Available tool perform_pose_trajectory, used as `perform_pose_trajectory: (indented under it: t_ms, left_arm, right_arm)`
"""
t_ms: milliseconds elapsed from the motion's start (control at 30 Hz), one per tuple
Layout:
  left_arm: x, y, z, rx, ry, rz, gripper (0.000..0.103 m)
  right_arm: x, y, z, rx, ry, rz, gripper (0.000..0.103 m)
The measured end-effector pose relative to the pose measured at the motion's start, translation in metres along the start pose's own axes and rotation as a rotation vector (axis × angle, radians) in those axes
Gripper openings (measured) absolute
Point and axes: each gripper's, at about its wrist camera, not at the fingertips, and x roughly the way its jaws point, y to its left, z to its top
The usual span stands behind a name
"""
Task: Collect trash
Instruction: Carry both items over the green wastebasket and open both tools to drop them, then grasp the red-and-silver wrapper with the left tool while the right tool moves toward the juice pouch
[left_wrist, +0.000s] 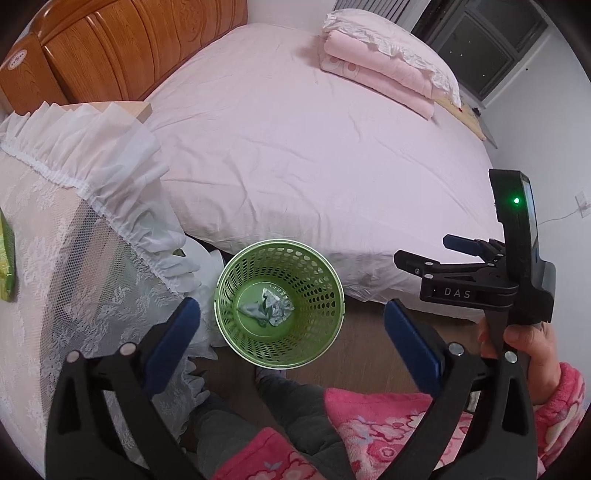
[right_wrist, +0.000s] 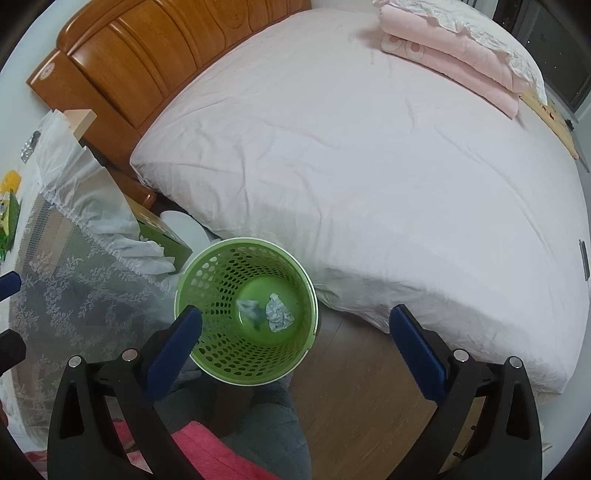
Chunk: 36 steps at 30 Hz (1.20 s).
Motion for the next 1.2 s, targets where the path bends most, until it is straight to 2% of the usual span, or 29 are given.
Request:
perform_pose_trajectory:
  t_ms: [67,200,300,467,633,767,933,1200]
  left_arm:
    - [-0.012,0.005,0.003,-0.023,-0.032,0.025,0.095]
    - [-0.045,0.021,0.008,-0.075,-0.134,0.138,0.095]
    - [-0.075,0.042,0.008,-0.15,-0.212,0.234,0.095]
    - [-0.126,0.084,-0.007,-0.297,-0.307,0.398,0.095]
    - [-0.162,0.128,-0.035,-0.394,-0.343,0.53,0.095]
    - [-0.18,0.17,-0.055,-0.46,-0.345,0.568,0.095]
    - [-0.195,0.214,-0.069,-0.508,-0.356,0.609,0.095]
    - [-0.198,0.272,-0.079,-0.551,-0.33,0.599,0.095]
  right_arm:
    - [-0.008,0.002,0.003,-0.012,-0.017,0.004,0.101]
    - [-0.032,0.018,0.017,-0.079,-0.079,0.013,0.101]
    - [-0.059,0.042,0.031,-0.159,-0.149,0.038,0.101]
    - [-0.1,0.099,0.056,-0.316,-0.251,0.139,0.101]
    - [-0.127,0.159,0.078,-0.442,-0.311,0.255,0.101]
    - [-0.136,0.204,0.083,-0.485,-0.338,0.313,0.101]
    - [-0.137,0.248,0.08,-0.514,-0.322,0.372,0.101]
    - [-0.124,0.304,0.071,-0.56,-0.278,0.359,0.101]
